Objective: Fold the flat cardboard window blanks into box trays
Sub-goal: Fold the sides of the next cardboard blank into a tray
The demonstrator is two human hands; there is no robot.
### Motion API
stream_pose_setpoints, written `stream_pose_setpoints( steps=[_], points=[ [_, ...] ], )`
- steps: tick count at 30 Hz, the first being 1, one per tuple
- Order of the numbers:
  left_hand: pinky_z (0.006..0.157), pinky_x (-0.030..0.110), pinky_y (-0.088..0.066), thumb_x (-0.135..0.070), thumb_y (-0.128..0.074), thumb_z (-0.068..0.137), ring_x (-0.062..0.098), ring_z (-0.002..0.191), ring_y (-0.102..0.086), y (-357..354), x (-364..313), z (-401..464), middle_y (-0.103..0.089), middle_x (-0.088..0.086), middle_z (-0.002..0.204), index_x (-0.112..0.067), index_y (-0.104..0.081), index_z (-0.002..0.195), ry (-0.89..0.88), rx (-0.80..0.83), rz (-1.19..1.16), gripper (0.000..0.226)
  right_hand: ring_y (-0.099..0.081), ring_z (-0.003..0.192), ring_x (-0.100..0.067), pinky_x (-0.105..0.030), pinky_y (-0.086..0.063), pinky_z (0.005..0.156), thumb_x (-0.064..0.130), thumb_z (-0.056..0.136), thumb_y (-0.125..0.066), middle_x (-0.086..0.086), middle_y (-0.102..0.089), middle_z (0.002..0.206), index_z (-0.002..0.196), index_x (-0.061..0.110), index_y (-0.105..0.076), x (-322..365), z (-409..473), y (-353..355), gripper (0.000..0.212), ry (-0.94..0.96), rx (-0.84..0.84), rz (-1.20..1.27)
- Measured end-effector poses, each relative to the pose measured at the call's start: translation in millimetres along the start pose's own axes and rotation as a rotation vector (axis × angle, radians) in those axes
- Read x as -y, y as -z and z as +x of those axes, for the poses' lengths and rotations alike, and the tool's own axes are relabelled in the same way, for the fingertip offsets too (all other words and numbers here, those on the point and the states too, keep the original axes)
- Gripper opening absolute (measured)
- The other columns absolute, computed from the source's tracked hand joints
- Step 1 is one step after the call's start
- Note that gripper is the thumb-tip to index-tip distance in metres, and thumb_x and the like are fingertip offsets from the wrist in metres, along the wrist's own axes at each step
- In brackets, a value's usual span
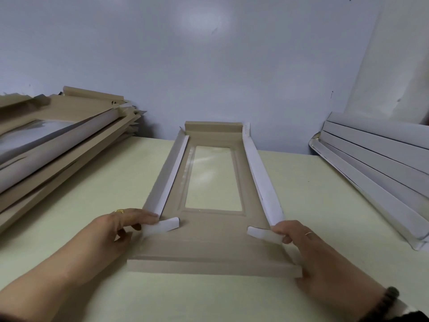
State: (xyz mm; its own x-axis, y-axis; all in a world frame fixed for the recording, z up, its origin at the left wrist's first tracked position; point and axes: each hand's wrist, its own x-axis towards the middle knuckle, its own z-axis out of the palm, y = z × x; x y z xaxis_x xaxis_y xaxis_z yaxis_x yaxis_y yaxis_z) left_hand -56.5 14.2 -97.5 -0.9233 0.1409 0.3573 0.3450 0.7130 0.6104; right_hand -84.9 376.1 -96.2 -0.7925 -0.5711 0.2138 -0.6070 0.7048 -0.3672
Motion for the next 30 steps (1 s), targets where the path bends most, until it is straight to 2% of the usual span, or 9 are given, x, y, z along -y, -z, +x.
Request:
stream_pose_setpoints(
  steps=[3, 7, 10, 14, 18, 22, 27, 28, 30],
  points=[
    [0.071, 0.015, -0.048, 0.003, -0.057, 0.078, 0.004, 0.093, -0.059, 8, 11, -3, -0.055, -0.032, 0.12, -0.057, -0.055, 0.108, 0.026, 0.141, -0.109, 0.068, -0.034, 0.107, 0.012, -0.003, -0.03, 0.088, 0.014, 0.065, -0.06, 0.029, -0.037, 0.109, 0.107, 0.043, -0.031, 4, 0, 0, 0.058, -0.035, -0.001, 0.031],
    [0.079, 0.013, -0.047, -0.019, -0.062, 0.059, -0.001, 0.102, -0.055, 16, 17, -2, -0.043, -0.036, 0.13, -0.06, -0.046, 0.117, 0.086, 0.325, -0.174, 0.073, -0.043, 0.088, 0.011, -0.004, -0.035, 0.071, 0.003, 0.067, -0.073, 0.017, -0.047, 0.082, 0.09, 0.044, -0.045, 11, 3, -1, 0.055, -0.082, -0.169, 0.081],
    [0.07, 0.01, -0.046, -0.02, -0.084, 0.063, -0.001, 0.088, -0.058, 9, 11, -1, -0.055, -0.031, 0.119, -0.051, -0.058, 0.106, 0.087, 0.208, -0.186, 0.059, -0.048, 0.068, 0.003, -0.007, -0.036, 0.06, 0.004, 0.068, -0.077, 0.02, -0.055, 0.082, 0.078, 0.035, -0.054, 11, 5, -5, 0.04, -0.102, -0.281, 0.144],
    [0.054, 0.006, -0.038, -0.015, -0.071, 0.074, -0.002, 0.051, -0.047, -3, -2, 2, -0.067, -0.01, 0.077, -0.033, -0.071, 0.082, 0.08, -0.021, -0.183, 0.02, -0.04, 0.053, -0.005, -0.012, -0.031, 0.049, 0.007, 0.071, -0.075, 0.012, -0.05, 0.062, 0.068, 0.023, -0.058, 6, 13, -10, 0.023, -0.208, -0.371, 0.291],
    [0.049, 0.012, -0.034, -0.007, -0.067, 0.081, 0.003, 0.048, -0.041, -8, -8, 5, -0.061, 0.002, 0.066, -0.02, -0.063, 0.065, 0.16, -0.097, -0.143, 0.021, -0.039, 0.049, -0.002, -0.012, -0.032, 0.048, 0.008, 0.077, -0.071, 0.008, -0.049, 0.053, 0.063, 0.022, -0.061, 6, 20, -15, 0.023, -0.278, -0.433, 0.497],
    [0.062, 0.023, -0.041, -0.01, -0.061, 0.087, 0.012, 0.062, -0.049, -8, -11, 4, -0.061, 0.012, 0.077, -0.013, -0.064, 0.079, 0.212, -0.044, -0.159, 0.009, -0.04, 0.049, -0.006, -0.012, -0.034, 0.048, 0.004, 0.079, -0.069, 0.006, -0.05, 0.053, 0.077, 0.025, -0.059, 12, 25, -17, 0.023, -0.283, -0.48, 0.592],
    [0.055, 0.012, -0.034, -0.005, -0.054, 0.09, 0.002, 0.06, -0.041, -18, -16, 3, -0.047, -0.001, 0.069, -0.021, -0.048, 0.08, 0.156, -0.13, -0.074, 0.02, -0.04, 0.047, -0.005, -0.01, -0.034, 0.049, 0.004, 0.077, -0.069, 0.005, -0.054, 0.053, 0.097, 0.028, -0.047, 11, 26, -20, 0.038, -0.273, -0.507, 0.569],
    [0.055, 0.012, -0.034, -0.004, -0.055, 0.089, 0.003, 0.061, -0.042, -19, -18, 3, -0.048, -0.001, 0.069, -0.025, -0.049, 0.091, 0.146, -0.142, -0.09, 0.022, -0.037, 0.048, -0.006, -0.01, -0.033, 0.049, 0.005, 0.078, -0.069, 0.003, -0.048, 0.053, 0.095, 0.031, -0.048, 11, 26, -20, 0.037, -0.261, -0.501, 0.531],
    [0.058, 0.012, -0.034, -0.002, -0.055, 0.088, 0.007, 0.061, -0.042, -19, -17, 3, -0.046, -0.003, 0.069, -0.041, -0.038, 0.124, 0.119, -0.149, -0.118, 0.056, -0.033, 0.049, -0.006, -0.011, -0.031, 0.049, 0.007, 0.079, -0.068, -0.003, -0.038, 0.056, 0.094, 0.036, -0.05, 10, 26, -19, 0.037, -0.24, -0.49, 0.453]
  ],
)
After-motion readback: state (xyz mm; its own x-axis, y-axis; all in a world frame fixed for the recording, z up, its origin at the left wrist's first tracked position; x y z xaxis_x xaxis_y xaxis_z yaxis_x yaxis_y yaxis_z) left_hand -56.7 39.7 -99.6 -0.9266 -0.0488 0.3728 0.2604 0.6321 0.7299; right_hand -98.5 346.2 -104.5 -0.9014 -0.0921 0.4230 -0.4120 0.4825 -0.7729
